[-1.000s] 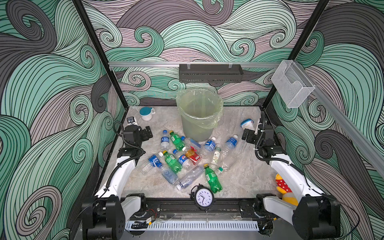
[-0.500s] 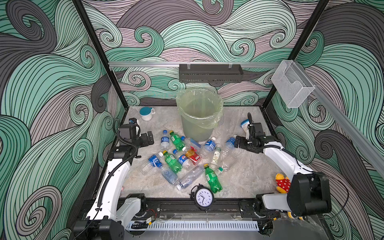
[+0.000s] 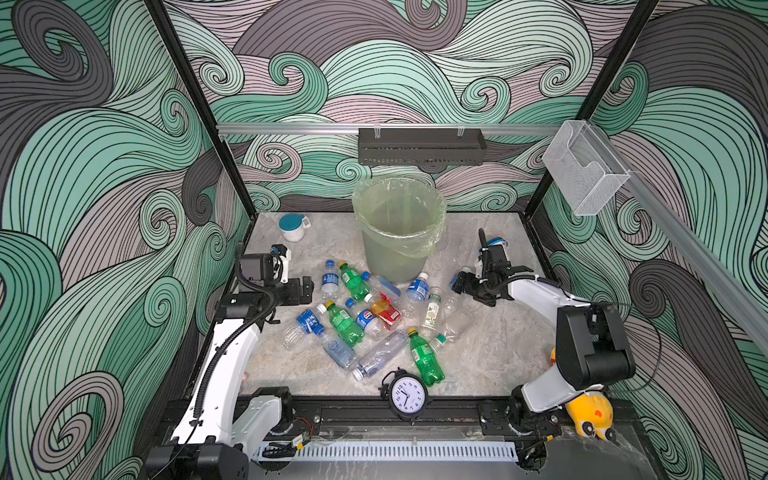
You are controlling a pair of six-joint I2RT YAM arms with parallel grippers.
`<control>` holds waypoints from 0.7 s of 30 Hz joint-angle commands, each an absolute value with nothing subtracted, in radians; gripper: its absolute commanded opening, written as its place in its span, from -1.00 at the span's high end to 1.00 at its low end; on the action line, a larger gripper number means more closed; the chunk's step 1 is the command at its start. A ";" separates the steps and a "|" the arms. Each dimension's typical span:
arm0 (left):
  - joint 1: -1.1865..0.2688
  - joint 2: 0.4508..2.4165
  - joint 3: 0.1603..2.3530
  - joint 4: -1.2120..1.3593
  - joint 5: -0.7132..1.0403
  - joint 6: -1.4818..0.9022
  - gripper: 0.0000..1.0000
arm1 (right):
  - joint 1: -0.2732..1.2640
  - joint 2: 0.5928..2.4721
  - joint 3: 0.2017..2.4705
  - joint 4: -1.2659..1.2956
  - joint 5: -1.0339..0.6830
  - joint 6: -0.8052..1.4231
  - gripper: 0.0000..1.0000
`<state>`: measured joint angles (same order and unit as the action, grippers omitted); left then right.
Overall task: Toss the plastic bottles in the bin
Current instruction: 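Reach the right gripper down to the blue-label water bottle and grasp it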
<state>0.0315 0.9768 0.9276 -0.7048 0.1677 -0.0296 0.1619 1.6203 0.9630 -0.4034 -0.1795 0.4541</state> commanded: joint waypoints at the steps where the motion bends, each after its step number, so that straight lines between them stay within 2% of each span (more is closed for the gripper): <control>1: 0.027 0.980 0.967 -0.732 0.184 0.002 -0.97 | 0.172 1.680 1.007 -0.377 -0.191 0.499 -0.67; 13: 0.026 0.967 0.970 -0.731 0.127 0.025 -0.97 | 0.185 1.795 1.072 -0.365 -0.170 0.513 -0.47; 18: 0.027 0.971 0.973 -0.713 0.119 0.019 -0.96 | 0.186 1.797 1.101 -0.379 -0.178 0.471 -0.20; 21: 0.026 0.969 0.970 -0.701 0.117 0.014 -0.96 | 0.189 1.762 1.117 -0.407 -0.158 0.435 -0.18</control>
<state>0.0311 0.9779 0.9279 -0.7033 0.1349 0.0113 0.1822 1.7863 1.0897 -0.3752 -0.1810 0.4690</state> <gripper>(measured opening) 0.982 0.597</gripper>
